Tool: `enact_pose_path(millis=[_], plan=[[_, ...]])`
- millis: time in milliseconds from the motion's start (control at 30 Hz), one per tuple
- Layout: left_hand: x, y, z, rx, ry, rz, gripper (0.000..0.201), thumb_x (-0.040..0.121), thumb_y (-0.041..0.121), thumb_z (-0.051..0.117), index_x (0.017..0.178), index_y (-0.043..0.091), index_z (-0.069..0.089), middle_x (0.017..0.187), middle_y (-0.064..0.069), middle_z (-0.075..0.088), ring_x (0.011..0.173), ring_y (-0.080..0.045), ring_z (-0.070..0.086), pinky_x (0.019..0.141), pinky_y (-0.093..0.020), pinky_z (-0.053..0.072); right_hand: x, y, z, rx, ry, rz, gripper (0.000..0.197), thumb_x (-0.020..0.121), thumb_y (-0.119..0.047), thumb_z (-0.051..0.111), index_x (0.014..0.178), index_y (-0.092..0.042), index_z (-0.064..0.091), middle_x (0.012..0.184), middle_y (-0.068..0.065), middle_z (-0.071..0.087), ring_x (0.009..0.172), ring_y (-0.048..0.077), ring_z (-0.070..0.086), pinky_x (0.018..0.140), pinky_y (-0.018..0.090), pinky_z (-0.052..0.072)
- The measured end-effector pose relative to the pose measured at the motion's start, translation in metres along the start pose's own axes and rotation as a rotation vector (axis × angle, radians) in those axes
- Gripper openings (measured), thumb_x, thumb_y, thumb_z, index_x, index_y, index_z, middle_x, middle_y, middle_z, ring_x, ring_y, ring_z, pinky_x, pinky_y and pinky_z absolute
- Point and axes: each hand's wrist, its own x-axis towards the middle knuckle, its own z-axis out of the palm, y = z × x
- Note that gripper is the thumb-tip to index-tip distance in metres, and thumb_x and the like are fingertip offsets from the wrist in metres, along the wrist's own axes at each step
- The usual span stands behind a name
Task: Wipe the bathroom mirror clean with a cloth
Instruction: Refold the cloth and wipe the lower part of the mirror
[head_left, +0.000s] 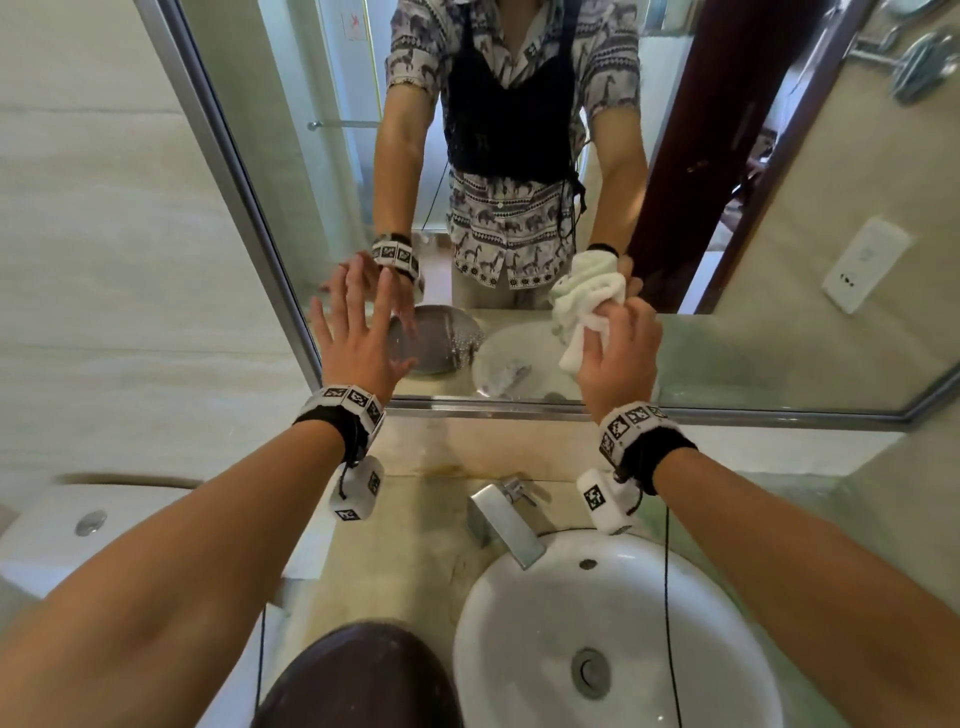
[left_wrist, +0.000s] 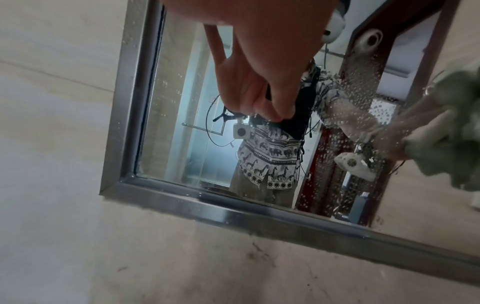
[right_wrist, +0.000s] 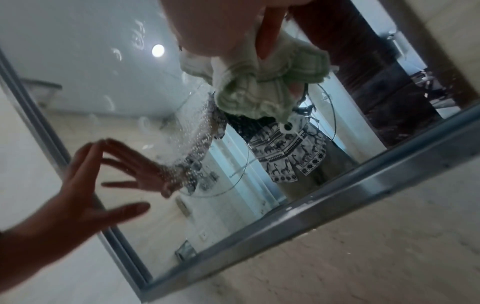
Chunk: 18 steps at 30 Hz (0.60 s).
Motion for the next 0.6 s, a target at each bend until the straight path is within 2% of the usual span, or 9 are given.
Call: enact_pose_path(millis=[100,167,267,367,500,600], plan=[[0.003,-0.003,0.004,0.029,-0.013,0.016,0.137,0.060,0.057,0.086,0.158,0.024,-0.005,0.163,-0.012,-0.012,0.151,-0.036,-0.006,0.116,-0.066,0.009,-0.001,-0.014,0.014,-0.107,0.027,-0.022,0.026,0.090,-0.018,0.056,0.115,-0.015,0.055,0.127,0.012,0.050,0.104,0.036,0.049,0.068,0.039,0.051],[0.004,-0.004,0.006,0.037,-0.013,0.028,0.135,0.061,0.058,0.084,0.158,0.023,-0.004,0.163,-0.011,-0.013,0.150,-0.036,-0.007,0.116,-0.067,0.009,-0.004,-0.019,0.025,-0.180,0.035,-0.121,0.029,0.087,-0.013,0.062,0.114,-0.018,0.052,0.124,0.011,0.052,0.097,0.035,0.051,0.060,0.037,0.052],[0.006,-0.005,0.010,0.029,0.005,0.035,0.133,0.061,0.060,0.083,0.158,0.022,-0.001,0.161,-0.010,-0.011,0.149,-0.034,-0.007,0.115,-0.070,0.008,-0.007,-0.019,0.032,-0.280,0.037,-0.300,0.043,0.078,-0.006,0.072,0.114,-0.022,0.054,0.121,0.005,0.050,0.095,0.031,0.051,0.056,0.034,0.052],[0.006,-0.006,0.014,0.021,0.038,0.047,0.131,0.061,0.058,0.084,0.158,0.020,0.004,0.162,-0.012,-0.006,0.148,-0.032,-0.003,0.115,-0.068,0.005,-0.010,-0.023,0.035,-0.283,-0.005,-0.418,0.044,0.076,-0.004,0.071,0.115,-0.020,0.061,0.120,0.006,0.055,0.096,0.031,0.051,0.050,0.033,0.053],[0.006,-0.006,0.013,0.011,0.050,0.060,0.128,0.061,0.058,0.084,0.158,0.019,0.010,0.162,-0.011,-0.004,0.149,-0.033,-0.002,0.115,-0.068,0.007,-0.013,-0.034,0.041,-0.279,-0.102,-0.579,0.030,0.086,-0.010,0.057,0.112,-0.021,0.065,0.116,0.003,0.062,0.088,0.028,0.055,0.050,0.029,0.049],[0.005,-0.005,0.013,0.001,0.054,0.060,0.127,0.061,0.058,0.084,0.158,0.019,0.011,0.161,-0.009,-0.005,0.148,-0.033,-0.001,0.115,-0.069,0.009,-0.027,-0.041,0.064,-0.332,-0.257,-0.816,0.032,0.088,-0.007,0.055,0.116,-0.021,0.062,0.112,0.002,0.062,0.082,0.027,0.055,0.055,0.031,0.050]])
